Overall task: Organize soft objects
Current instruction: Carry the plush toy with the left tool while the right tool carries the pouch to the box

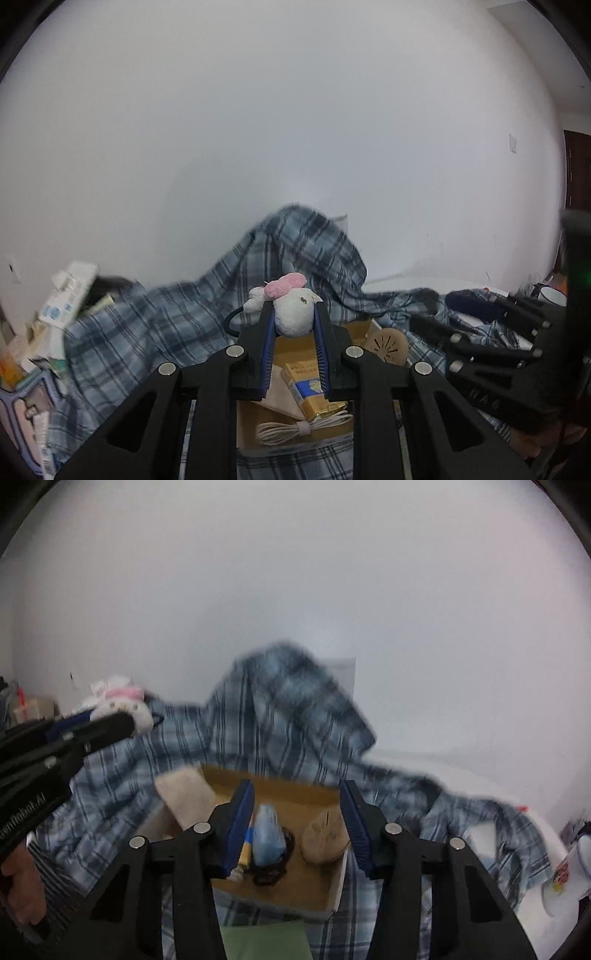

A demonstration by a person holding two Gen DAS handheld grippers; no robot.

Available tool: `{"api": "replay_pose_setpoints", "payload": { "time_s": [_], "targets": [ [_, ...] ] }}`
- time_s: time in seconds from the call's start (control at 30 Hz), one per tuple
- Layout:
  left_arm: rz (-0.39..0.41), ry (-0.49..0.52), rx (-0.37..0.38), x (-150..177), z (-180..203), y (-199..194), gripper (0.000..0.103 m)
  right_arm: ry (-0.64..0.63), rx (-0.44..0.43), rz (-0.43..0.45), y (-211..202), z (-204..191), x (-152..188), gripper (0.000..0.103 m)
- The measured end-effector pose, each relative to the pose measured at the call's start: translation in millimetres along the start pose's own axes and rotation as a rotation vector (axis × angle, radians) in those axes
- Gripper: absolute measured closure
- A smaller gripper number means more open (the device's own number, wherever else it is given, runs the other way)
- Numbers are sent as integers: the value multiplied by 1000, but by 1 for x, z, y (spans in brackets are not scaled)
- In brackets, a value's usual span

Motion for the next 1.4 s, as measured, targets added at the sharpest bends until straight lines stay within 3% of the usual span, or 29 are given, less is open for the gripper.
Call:
{"api": "replay_pose_setpoints", "payload": {
  "time_s": [0.13, 0.4, 0.47, 0.63, 0.8, 0.97, 1.1, 1.4],
  "targets": [
    [-38, -25, 4, 15, -5, 9, 83, 36, -40, -81, 6, -1, 32, 58],
    [-80, -28, 2, 48, 1, -21, 83, 29, -74, -198, 1, -7, 82, 31],
    [-82, -35, 4, 55, 3, -29, 83, 14, -87, -223, 3, -12, 91, 19],
    [-88, -62, 22, 64, 5, -30, 83, -55, -110, -295, 13, -31, 113, 8],
    [-94, -63, 26, 71, 4, -23, 83, -103, -157, -347, 22, -50, 127, 4],
    [-114, -53, 18, 80, 3, -18, 83, -166, -150, -386, 30, -62, 137, 4],
    [-125, -65, 18, 83, 1, -15, 83, -158, -124, -409, 36, -58, 142, 4],
    [-131, -66, 4, 86, 0, -13, 83, -136, -176, -442, 43, -61, 149, 4]
  ]
}}
Point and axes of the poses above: each gripper's, at about its wrist camera, not at the fingertips, and y roughly the way its jaws point, z to its right, x to its underside, the point moved 7 cm from there along y, roughly the way its jaws point, and after that the axes turned 9 degrees about -y, right-handed, at the moved point
